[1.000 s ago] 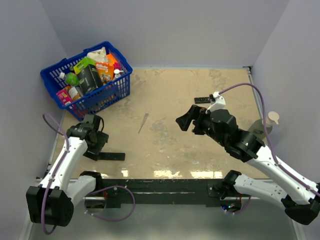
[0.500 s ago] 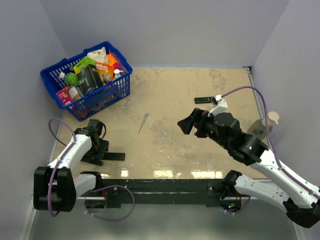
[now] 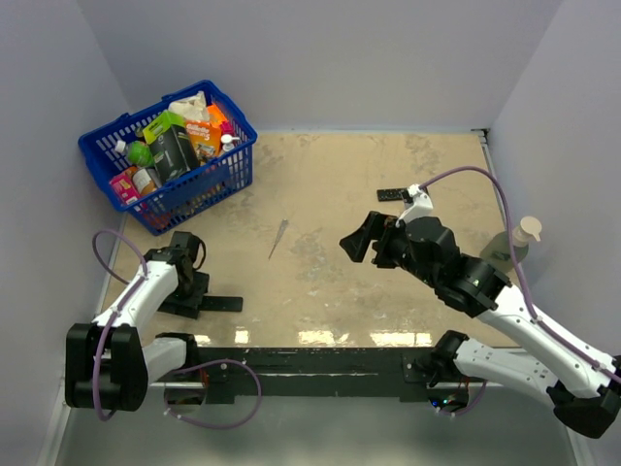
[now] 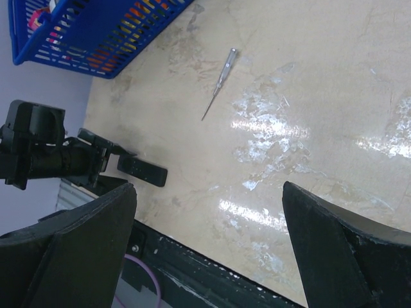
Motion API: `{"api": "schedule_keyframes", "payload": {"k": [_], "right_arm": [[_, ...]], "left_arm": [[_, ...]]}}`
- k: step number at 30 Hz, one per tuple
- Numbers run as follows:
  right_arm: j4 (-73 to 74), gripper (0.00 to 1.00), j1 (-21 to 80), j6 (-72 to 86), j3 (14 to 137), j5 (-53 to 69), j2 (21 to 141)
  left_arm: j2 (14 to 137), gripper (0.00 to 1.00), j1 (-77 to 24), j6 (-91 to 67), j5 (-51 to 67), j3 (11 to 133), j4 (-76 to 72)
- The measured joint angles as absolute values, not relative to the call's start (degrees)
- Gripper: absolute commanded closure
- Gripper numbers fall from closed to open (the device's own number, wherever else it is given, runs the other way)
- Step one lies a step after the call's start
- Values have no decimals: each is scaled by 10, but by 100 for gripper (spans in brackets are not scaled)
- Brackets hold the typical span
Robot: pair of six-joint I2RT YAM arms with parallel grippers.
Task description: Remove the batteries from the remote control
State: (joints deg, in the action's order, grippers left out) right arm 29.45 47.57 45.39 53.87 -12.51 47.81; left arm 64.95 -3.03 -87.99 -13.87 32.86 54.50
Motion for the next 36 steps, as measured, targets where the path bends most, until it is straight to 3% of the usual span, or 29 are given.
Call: {"api": "schedule_keyframes", "payload": {"k": [17, 23, 24, 29, 30, 32, 33, 36], "right_arm": [[294, 2, 476, 455, 539, -109, 490], [291, 2, 476, 454, 539, -109, 492], [291, 2, 476, 454, 539, -109, 492], [290, 2, 476, 448, 539, -103, 499], [288, 2, 475, 439, 539, -92, 501], [268, 2, 475, 403, 535, -48, 503], [253, 2, 475, 388, 531, -27, 502], [206, 1, 476, 365, 514, 22, 501]], "left_arm": [[677, 38, -30, -887, -126, 323, 531], [674, 54, -30, -900, -114, 320, 529], [673, 63, -30, -903, -112, 320, 530], [670, 74, -30, -905, -107, 319, 531], [669, 83, -30, -905, -106, 319, 530], [665, 89, -30, -899, -102, 317, 527], [660, 98, -30, -891, -96, 315, 522], [640, 100, -30, -867, -72, 307, 501]]}}
